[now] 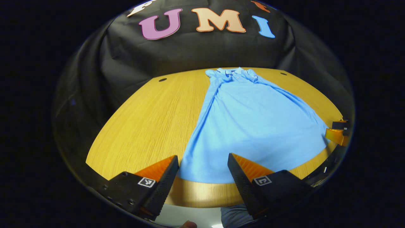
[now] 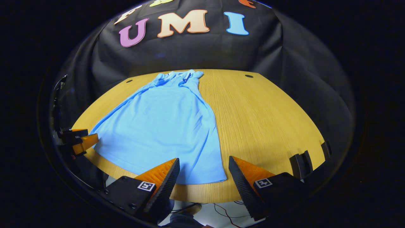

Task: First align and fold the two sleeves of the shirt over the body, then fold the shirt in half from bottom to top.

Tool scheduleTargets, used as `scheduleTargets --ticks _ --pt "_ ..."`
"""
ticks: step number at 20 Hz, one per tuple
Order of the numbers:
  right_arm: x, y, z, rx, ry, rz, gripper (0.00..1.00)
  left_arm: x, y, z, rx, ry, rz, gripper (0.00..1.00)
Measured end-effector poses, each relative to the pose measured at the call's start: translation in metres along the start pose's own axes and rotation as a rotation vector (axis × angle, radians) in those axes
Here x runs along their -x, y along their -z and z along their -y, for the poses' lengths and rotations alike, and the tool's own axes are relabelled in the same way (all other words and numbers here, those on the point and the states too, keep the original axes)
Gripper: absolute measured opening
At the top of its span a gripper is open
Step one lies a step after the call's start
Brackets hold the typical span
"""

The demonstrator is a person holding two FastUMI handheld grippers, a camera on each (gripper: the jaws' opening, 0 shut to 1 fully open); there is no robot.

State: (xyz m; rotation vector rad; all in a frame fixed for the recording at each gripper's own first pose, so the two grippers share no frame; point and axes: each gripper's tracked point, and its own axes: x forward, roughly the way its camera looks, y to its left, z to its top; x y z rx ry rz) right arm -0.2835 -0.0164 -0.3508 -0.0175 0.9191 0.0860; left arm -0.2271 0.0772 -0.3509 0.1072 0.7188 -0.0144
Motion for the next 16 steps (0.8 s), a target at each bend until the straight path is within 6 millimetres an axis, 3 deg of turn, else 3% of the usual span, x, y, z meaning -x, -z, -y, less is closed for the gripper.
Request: scheduleTargets --ticks 4,6,7,8,10,11,12,14,16 --pt "-0.004 0.001 -0.004 -0.011 -0.007 -0.005 0.98 0.002 0.005 0.004 -0.028 0.034 -0.013 0.92" --pt "-0.005 0.002 -0.013 0.005 -0.043 -0.014 0.92 -0.001 0.005 0.019 0.013 0.081 -0.007 0.85" --pt "-0.005 0.002 -0.017 0.012 -0.059 -0.021 0.84 -0.001 0.002 0.022 0.037 0.073 0.009 0.62" --pt "-0.005 0.003 -0.021 0.01 -0.072 -0.026 0.72 -0.004 0.006 0.024 0.039 0.059 -0.004 0.49" --pt "-0.004 0.003 -0.029 0.012 -0.106 -0.032 0.43 -0.002 0.005 0.034 0.014 0.058 -0.017 0.35" --pt "-0.003 0.003 -0.033 0.008 -0.125 -0.034 0.39 -0.002 0.006 0.033 -0.012 0.033 -0.029 0.19" --pt "-0.003 0.004 -0.035 0.002 -0.133 -0.039 0.2 -0.001 0.005 0.035 -0.049 0.017 -0.034 0.03" --pt "-0.004 0.004 -0.037 -0.002 -0.154 -0.055 0.04 -0.003 0.004 0.034 -0.091 -0.001 -0.05 0.01" --pt "-0.004 0.001 -0.037 -0.005 -0.166 -0.07 0.02 -0.003 0.003 0.036 -0.047 0.021 -0.074 0.0"
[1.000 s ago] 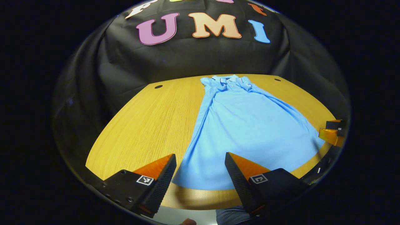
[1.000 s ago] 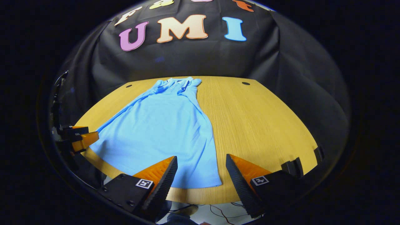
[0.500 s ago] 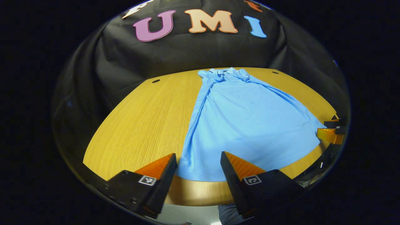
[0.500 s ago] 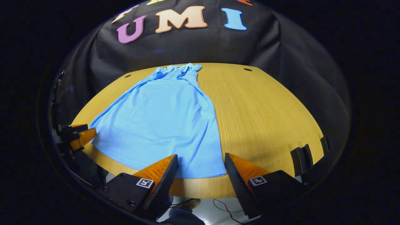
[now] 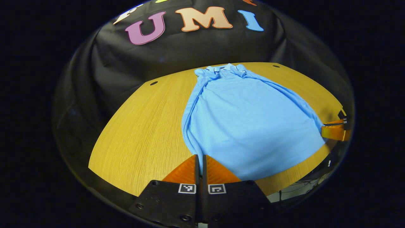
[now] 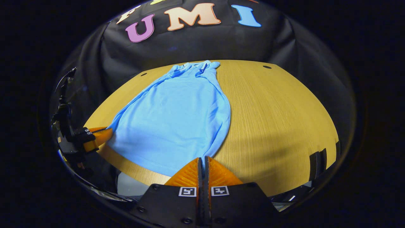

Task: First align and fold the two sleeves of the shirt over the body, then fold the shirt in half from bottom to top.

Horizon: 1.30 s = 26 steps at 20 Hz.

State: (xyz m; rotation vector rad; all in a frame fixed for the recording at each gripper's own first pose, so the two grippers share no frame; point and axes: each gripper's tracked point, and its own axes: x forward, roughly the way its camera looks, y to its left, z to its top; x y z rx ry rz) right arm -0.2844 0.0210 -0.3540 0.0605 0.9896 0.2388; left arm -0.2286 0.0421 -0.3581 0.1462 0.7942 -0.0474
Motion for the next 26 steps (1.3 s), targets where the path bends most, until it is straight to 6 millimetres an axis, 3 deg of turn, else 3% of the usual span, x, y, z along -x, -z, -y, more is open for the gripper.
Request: scheduleTargets --ticks 4,8,18,26 --pt "0.008 -0.035 -0.002 -0.024 -0.015 0.062 0.03 0.003 -0.014 -0.009 0.141 0.032 -0.026 0.0" --pt "0.012 -0.083 -0.005 -0.057 -0.023 0.112 0.03 0.007 -0.035 -0.018 0.136 0.068 -0.061 0.0" --pt "0.003 -0.2 -0.007 -0.07 -0.006 0.267 0.02 -0.014 -0.149 -0.034 0.17 0.094 0.054 0.0" --pt "-0.031 -0.283 -0.004 -0.065 0.006 0.337 0.03 -0.063 -0.225 -0.052 0.169 0.095 0.093 0.0"
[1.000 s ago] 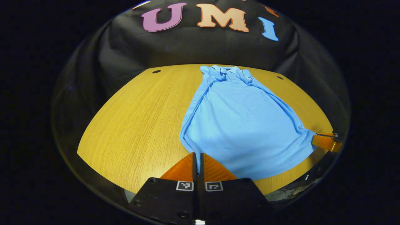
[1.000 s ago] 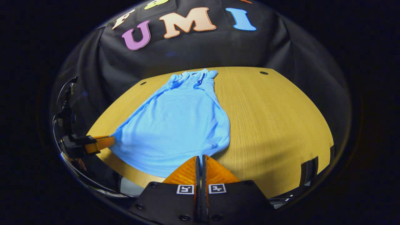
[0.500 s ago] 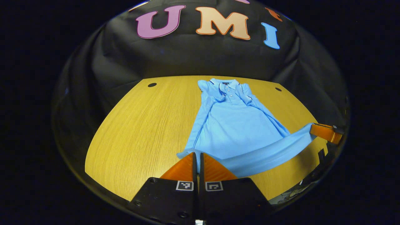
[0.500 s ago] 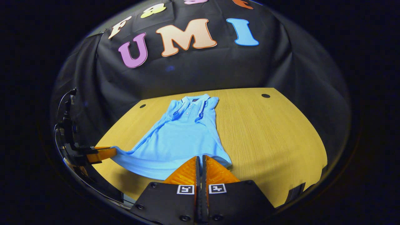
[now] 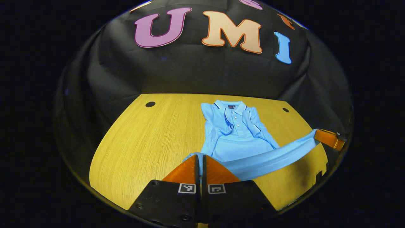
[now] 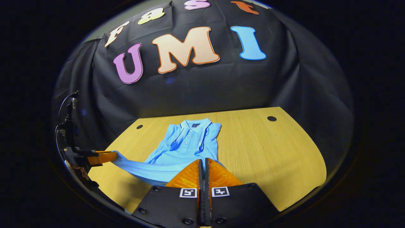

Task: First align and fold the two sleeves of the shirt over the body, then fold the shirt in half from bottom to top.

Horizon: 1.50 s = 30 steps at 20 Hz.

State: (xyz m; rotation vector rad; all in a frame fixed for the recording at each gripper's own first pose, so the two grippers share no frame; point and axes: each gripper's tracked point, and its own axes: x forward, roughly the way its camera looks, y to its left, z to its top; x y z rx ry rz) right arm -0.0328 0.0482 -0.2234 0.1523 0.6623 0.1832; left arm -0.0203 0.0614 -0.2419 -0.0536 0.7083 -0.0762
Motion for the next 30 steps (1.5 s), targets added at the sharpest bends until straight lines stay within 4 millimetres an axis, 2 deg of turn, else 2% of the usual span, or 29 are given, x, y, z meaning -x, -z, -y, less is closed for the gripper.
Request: scheduleTargets --ticks 9,13,17,21,25,27,29,30 --pt "-0.086 -0.053 0.005 -0.012 0.053 0.05 0.02 -0.078 -0.066 0.0 -0.029 0.03 0.039 0.0" --pt "-0.13 -0.075 0.01 -0.014 0.079 0.07 0.02 -0.121 -0.092 0.0 -0.031 0.039 0.047 0.0" --pt "-0.179 -0.087 0.018 0.004 0.126 0.089 0.02 -0.172 -0.115 -0.002 -0.036 0.05 0.059 0.0" --pt "-0.231 -0.089 0.031 -0.014 0.179 0.079 0.02 -0.223 -0.131 0.001 -0.038 0.053 0.082 0.0" --pt "-0.273 -0.077 0.047 -0.049 0.229 0.048 0.02 -0.272 -0.124 0.001 -0.069 0.027 0.076 0.0" --pt "-0.287 -0.062 0.053 -0.052 0.253 0.016 0.02 -0.289 -0.112 0.003 -0.07 0.029 0.059 0.0" --pt "-0.295 -0.047 0.057 -0.044 0.268 -0.011 0.03 -0.297 -0.104 0.007 -0.046 0.044 0.048 0.0" --pt "-0.296 -0.044 0.054 -0.04 0.258 -0.015 0.1 -0.3 -0.102 0.009 -0.031 0.058 0.044 0.02"
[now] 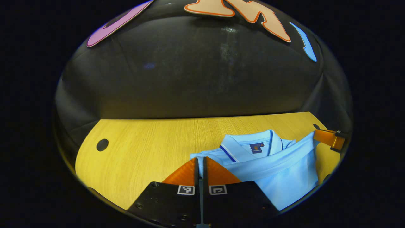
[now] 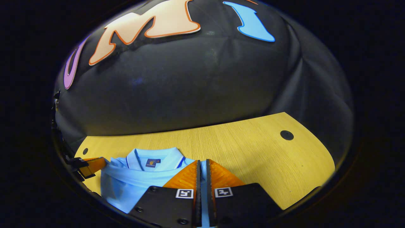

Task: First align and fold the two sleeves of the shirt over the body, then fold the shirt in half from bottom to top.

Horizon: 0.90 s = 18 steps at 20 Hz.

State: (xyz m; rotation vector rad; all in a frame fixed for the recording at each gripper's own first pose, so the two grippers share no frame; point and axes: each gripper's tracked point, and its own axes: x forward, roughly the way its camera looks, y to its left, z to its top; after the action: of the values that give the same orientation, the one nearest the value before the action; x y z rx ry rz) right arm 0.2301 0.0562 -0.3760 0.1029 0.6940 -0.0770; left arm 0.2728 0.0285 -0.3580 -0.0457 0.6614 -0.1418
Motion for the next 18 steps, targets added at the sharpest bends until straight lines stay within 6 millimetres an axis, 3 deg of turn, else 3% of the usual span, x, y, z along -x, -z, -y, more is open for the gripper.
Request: scheduleTargets --ticks 1,4,7,11,18 --pt "0.001 -0.001 -0.002 0.005 -0.01 0.003 0.1 0.002 0.001 0.005 0.014 0.018 -0.002 0.26" --pt "0.019 -0.021 -0.009 0.052 -0.028 0.086 1.0 0.017 -0.009 0.0 0.022 -0.01 0.027 0.96" --pt "0.055 -0.041 -0.016 0.094 -0.048 0.172 0.99 0.054 -0.035 0.001 0.056 -0.025 0.103 0.96" --pt "0.116 -0.052 -0.019 0.096 -0.081 0.246 0.99 0.126 -0.061 -0.001 0.051 -0.055 0.22 0.96" --pt "0.229 -0.058 -0.008 0.111 -0.113 0.344 0.99 0.252 -0.06 0.013 0.069 -0.059 0.34 0.95"
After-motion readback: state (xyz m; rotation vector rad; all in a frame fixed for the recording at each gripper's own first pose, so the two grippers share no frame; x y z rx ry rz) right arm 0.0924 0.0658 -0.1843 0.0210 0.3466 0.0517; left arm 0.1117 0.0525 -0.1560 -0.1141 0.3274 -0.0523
